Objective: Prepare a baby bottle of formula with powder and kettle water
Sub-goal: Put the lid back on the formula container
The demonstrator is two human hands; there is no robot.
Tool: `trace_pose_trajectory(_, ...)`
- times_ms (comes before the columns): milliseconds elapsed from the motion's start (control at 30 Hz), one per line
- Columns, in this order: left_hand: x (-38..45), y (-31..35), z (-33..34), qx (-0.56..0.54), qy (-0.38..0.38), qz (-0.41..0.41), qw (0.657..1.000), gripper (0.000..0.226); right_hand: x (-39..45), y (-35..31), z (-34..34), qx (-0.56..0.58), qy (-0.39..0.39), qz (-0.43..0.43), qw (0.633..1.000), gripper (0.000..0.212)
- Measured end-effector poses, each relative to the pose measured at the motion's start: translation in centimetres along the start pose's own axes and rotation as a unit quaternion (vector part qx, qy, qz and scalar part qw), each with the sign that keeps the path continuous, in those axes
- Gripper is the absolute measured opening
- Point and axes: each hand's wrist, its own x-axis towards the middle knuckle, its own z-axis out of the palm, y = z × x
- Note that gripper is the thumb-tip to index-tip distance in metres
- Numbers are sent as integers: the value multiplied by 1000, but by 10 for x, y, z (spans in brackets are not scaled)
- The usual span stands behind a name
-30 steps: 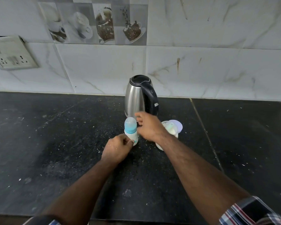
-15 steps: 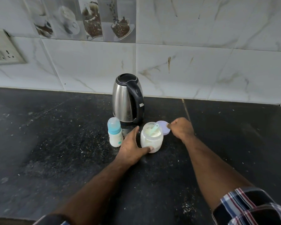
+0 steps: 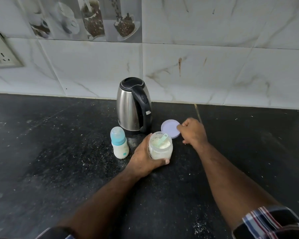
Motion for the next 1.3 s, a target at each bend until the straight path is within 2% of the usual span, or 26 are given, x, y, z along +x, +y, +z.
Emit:
trace_pose_trajectory(100, 2, -2, 2, -15, 2, -3, 1000, 87, -10, -11, -17, 95, -6, -68, 993, 11)
trace_pose_trajectory(200, 2, -3, 3, -20, 5, 3, 1000, 88, -23, -21, -30, 126, -62, -149, 979, 27)
trace_pose_trajectory(367, 1, -2, 1, -23, -1, -3, 1000, 91, -55, -31, -33, 47, -107, -264, 957, 26)
trace_pose_trajectory(467, 0, -2, 1, -28, -1, -6, 1000, 92, -71, -32, -27, 5, -134, -296, 946, 32)
trace_pose_trajectory(633, -1, 1, 1, -34, -6, -4, 999, 92, -79, -37, -27, -82, -194, -298, 931, 27)
trace_pose_trajectory(800, -1, 0, 1, -27, -4, -11, 1000, 95, -74, -54, -33, -175, -243, -285, 911, 71)
trace_pose_trajectory(967, -1, 1, 1, -8, 0, -28, 1000, 99, -66, -76, -31, -277, -282, -295, 870, 83)
trace_pose_trajectory(1033, -1, 2, 1, -5, 1, -30, 1000, 99, -64, -83, -30, -297, -287, -285, 865, 82)
trace_pose_trajectory(1100, -2, 4, 0, -7, 2, -30, 1000, 98, -60, -86, -29, -297, -276, -282, 869, 77)
trace_pose_trajectory(1200, -3, 5, 1, 7, 1, -32, 999, 100, -56, -84, -23, -325, -210, -264, 884, 62)
trace_pose_trajectory(1300, -4, 7, 0, 9, 3, -35, 999, 98, -53, -85, -19, -367, -156, -236, 886, 73)
